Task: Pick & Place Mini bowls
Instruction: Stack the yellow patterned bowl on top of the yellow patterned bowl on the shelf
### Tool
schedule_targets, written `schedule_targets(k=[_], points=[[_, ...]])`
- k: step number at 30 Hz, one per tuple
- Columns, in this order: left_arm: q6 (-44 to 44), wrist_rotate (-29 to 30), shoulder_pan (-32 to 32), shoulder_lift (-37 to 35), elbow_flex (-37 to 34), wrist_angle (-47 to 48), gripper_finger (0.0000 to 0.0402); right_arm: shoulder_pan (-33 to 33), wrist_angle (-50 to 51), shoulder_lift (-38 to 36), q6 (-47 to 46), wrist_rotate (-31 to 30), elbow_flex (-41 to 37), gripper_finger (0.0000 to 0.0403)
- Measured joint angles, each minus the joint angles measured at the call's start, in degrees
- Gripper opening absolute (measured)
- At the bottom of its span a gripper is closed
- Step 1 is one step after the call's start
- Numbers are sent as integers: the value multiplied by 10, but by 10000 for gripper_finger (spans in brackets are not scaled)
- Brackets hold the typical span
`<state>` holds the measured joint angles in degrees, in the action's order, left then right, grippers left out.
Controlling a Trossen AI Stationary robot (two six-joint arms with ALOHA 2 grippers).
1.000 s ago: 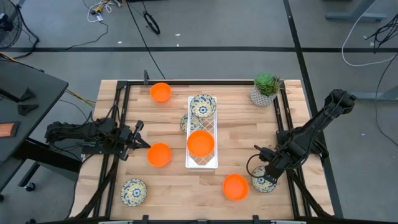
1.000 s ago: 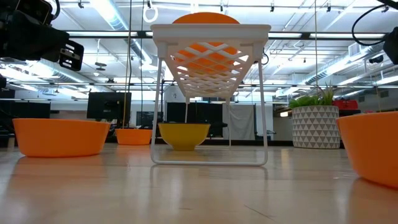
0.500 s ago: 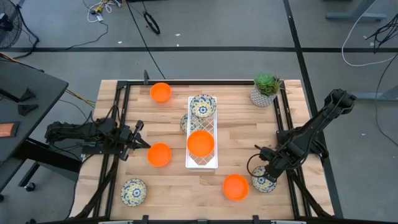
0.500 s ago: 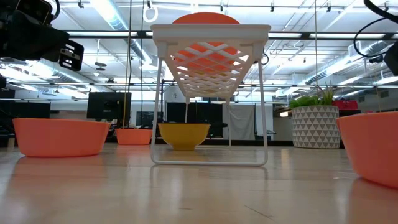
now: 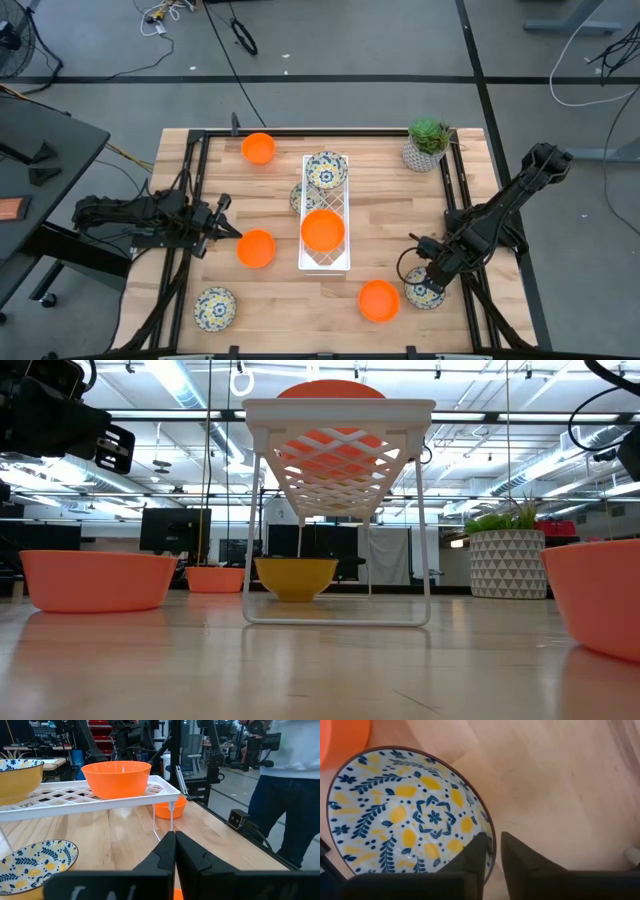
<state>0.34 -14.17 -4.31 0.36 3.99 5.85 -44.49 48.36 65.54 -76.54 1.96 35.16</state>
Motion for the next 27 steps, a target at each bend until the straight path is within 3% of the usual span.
schedule_targets(k=[6, 27], points=[[0, 0, 0, 0, 0, 0, 14, 0, -3, -1, 0, 1, 0, 9], [0, 0, 0, 0, 0, 0, 14, 0, -20, -7, -15, 4, 24, 0]])
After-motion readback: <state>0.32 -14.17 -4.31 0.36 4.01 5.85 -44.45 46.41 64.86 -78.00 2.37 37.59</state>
